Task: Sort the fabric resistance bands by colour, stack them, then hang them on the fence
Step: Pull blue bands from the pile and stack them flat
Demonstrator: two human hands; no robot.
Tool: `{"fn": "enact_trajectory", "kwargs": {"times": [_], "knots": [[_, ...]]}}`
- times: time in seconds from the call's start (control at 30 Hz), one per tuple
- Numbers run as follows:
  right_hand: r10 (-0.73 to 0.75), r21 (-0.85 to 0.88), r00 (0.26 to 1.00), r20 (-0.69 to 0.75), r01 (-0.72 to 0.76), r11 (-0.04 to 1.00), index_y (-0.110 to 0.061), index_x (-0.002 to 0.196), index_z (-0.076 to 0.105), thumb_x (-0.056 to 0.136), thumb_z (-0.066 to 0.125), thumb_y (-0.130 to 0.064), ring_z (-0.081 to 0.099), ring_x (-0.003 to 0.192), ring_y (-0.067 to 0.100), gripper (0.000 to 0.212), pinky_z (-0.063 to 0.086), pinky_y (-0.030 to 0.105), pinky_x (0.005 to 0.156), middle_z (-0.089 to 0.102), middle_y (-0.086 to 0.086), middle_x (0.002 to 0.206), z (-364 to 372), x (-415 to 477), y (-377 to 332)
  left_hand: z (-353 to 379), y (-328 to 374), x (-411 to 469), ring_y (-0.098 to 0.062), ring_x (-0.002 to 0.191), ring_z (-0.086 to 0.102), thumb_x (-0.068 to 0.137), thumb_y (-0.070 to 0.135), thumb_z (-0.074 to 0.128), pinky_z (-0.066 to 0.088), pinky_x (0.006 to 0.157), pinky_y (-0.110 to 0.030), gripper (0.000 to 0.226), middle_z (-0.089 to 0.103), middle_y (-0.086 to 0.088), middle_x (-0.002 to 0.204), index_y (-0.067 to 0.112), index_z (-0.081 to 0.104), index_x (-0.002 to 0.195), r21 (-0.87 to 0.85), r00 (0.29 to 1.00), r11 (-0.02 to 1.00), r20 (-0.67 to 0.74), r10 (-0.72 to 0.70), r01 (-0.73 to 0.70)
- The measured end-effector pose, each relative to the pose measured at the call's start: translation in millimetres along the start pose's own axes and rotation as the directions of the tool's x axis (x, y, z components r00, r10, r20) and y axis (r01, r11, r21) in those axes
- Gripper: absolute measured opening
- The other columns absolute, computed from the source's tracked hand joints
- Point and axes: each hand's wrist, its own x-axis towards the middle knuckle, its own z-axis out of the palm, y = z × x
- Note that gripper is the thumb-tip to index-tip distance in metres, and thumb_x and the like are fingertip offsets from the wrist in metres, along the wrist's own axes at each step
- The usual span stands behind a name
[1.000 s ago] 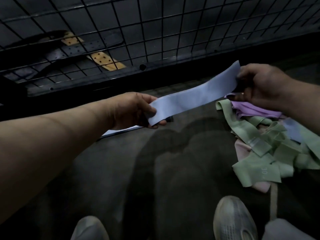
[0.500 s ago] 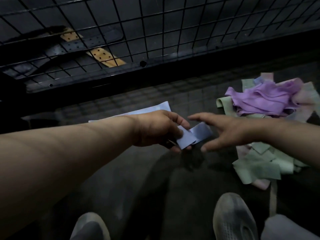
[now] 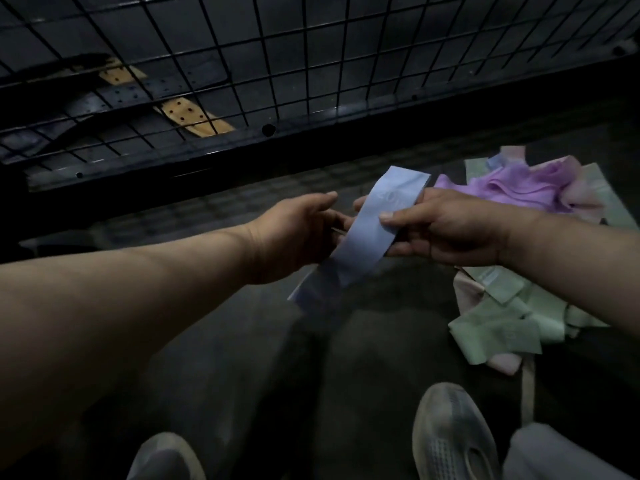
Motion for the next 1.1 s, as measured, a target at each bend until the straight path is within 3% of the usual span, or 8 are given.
{"fn": "enact_trajectory", "kwargs": {"times": [0.17, 0.3, 0.47, 0.6, 0.7, 0.8, 0.93, 1.1], "knots": [[-0.027, 0.166, 0.999, 0.034, 0.021, 0.986, -0.006, 0.13, 0.055, 0.102, 0.036, -0.008, 0.063, 0.119, 0.023, 0.034, 0.052, 0.037, 0.097, 0.066, 0.013, 0.127, 0.8, 2.4, -18.2, -2.7, 2.7, -4.8, -0.041, 0.122, 0.056, 0.103, 0.042, 0.028, 0.042, 0.104, -0.054, 0.053, 0.063, -0.021, 0.128, 0.008, 0.058, 0.131, 0.065, 1.0, 0.998, 0.007, 0.008, -0.009], [-0.081, 0.28, 0.996, -0.039, 0.089, 0.956, -0.001, 0.127, 0.055, 0.103, 0.034, -0.013, 0.064, 0.118, 0.023, 0.035, 0.055, 0.034, 0.095, 0.066, 0.013, 0.127, -0.5, 10.1, -24.8, -9.0, 8.3, -9.5, -0.053, 0.117, 0.049, 0.1, 0.045, 0.034, 0.038, 0.108, -0.053, 0.063, 0.053, -0.035, 0.126, -0.006, 0.052, 0.133, 0.091, 0.999, 0.995, 0.013, -0.036, 0.034], [-0.093, 0.401, 0.982, -0.164, 0.152, 0.903, -0.002, 0.134, 0.049, 0.107, 0.028, -0.016, 0.065, 0.115, 0.02, 0.037, 0.057, 0.032, 0.089, 0.067, 0.011, 0.126, -8.9, 22.4, -21.6, -27.5, 5.5, -13.2, -0.029, 0.1, 0.068, 0.094, 0.019, 0.052, 0.053, 0.092, -0.042, 0.037, 0.07, -0.021, 0.113, -0.001, 0.061, 0.124, 0.207, 0.995, 0.978, 0.088, -0.052, 0.033], [-0.102, 0.427, 0.973, -0.205, 0.182, 0.886, -0.002, 0.133, 0.055, 0.108, 0.027, -0.018, 0.066, 0.115, 0.019, 0.041, 0.057, 0.032, 0.087, 0.067, 0.01, 0.126, -12.2, 25.9, -21.8, -36.2, 3.8, -15.0, -0.024, 0.087, 0.072, 0.095, -0.002, 0.048, 0.057, 0.078, -0.033, 0.027, 0.073, -0.017, 0.103, 0.006, 0.066, 0.112, 0.233, 0.993, 0.972, 0.106, -0.049, 0.023], [-0.1, 0.369, 0.976, -0.196, 0.168, 0.914, -0.001, 0.118, 0.068, 0.108, 0.026, -0.022, 0.067, 0.112, 0.018, 0.048, 0.058, 0.031, 0.083, 0.069, 0.009, 0.122, -8.8, 24.5, -25.0, -35.1, 7.0, -14.2, -0.03, 0.1, 0.068, 0.093, -0.001, 0.05, 0.053, 0.09, -0.04, 0.029, 0.071, -0.017, 0.111, 0.007, 0.064, 0.117, 0.284, 0.994, 0.959, 0.099, -0.044, 0.014], [-0.019, 0.232, 0.991, -0.129, 0.049, 0.971, -0.001, 0.1, 0.076, 0.106, 0.031, -0.025, 0.073, 0.094, 0.019, 0.051, 0.06, 0.032, 0.072, 0.075, 0.011, 0.104, 2.4, 17.7, -26.6, -29.3, 19.6, -14.5, -0.028, 0.103, 0.06, 0.093, 0.022, 0.054, 0.044, 0.092, -0.041, 0.035, 0.065, -0.011, 0.111, 0.007, 0.059, 0.125, 0.348, 0.999, 0.937, 0.045, -0.001, -0.015], [0.112, -0.17, 0.993, 0.041, -0.104, 0.98, -0.005, 0.113, 0.06, 0.104, 0.037, -0.029, 0.074, 0.087, 0.028, 0.035, 0.061, 0.04, 0.073, 0.073, 0.02, 0.101, 25.1, 8.5, -29.0, -31.0, 39.0, -12.6, -0.032, 0.11, 0.057, 0.093, 0.061, 0.041, 0.042, 0.099, -0.044, 0.067, 0.059, -0.024, 0.121, 0.006, 0.061, 0.126, 0.246, 0.988, 0.962, 0.123, 0.091, -0.119], [0.145, -0.343, 0.986, 0.08, -0.109, 0.933, -0.005, 0.121, 0.058, 0.103, 0.04, -0.033, 0.073, 0.095, 0.029, 0.038, 0.053, 0.044, 0.084, 0.074, 0.018, 0.103, 35.1, 13.8, -24.8, -20.1, 36.7, -10.2, -0.017, 0.068, 0.055, 0.092, 0.025, 0.063, 0.044, 0.063, -0.028, 0.024, 0.058, -0.017, 0.087, 0.003, 0.062, 0.101, 0.348, 0.973, 0.912, 0.01, 0.23, -0.219]]}}
